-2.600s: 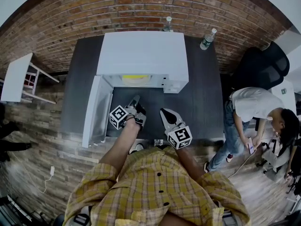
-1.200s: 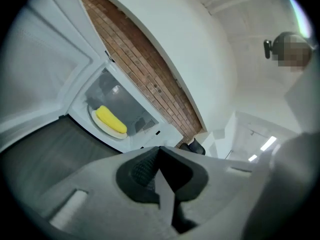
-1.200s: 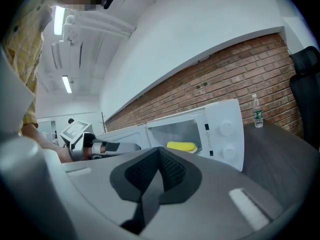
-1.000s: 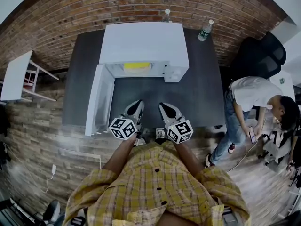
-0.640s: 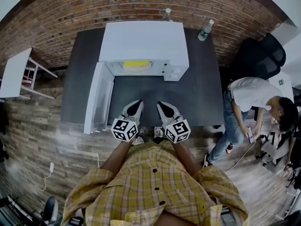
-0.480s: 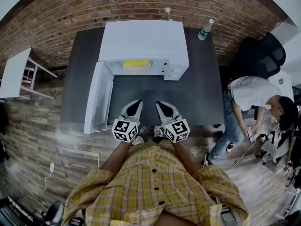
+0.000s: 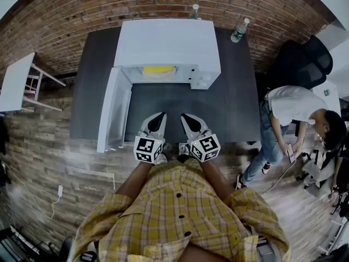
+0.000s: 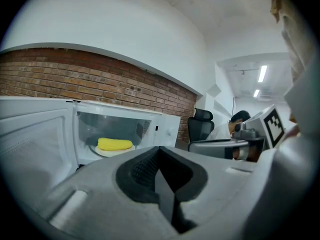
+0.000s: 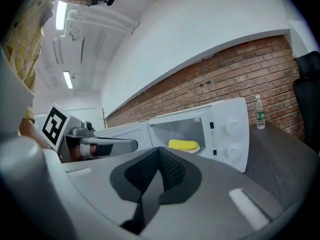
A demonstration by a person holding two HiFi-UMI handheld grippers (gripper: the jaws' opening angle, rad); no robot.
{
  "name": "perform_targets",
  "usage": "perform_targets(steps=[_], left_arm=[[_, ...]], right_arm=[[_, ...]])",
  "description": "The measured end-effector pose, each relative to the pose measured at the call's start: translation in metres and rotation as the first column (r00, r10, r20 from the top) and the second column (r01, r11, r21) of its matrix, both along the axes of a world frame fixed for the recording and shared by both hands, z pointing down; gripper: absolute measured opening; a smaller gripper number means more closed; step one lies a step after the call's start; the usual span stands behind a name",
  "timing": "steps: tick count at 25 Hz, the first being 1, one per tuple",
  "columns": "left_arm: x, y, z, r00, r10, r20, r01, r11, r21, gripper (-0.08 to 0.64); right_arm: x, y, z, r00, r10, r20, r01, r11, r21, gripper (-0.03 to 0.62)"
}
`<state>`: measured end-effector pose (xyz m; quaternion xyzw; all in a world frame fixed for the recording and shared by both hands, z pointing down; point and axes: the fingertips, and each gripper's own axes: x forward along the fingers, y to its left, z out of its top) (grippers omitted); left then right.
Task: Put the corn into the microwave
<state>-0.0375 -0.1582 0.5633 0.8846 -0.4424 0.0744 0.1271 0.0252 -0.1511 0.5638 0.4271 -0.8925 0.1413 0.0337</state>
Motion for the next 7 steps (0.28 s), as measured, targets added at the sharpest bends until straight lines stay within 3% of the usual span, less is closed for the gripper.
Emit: perform_targets(steps=[7], left_arm=[[0.007, -0.003, -0.012, 0.997, 0.028, 0.073, -0.033, 0.997, 0.069, -0.005]], right_arm=[[-0.004, -0.006, -0.003, 1.0, 0.004, -0.002, -0.004, 1.0, 0.015, 0.002]])
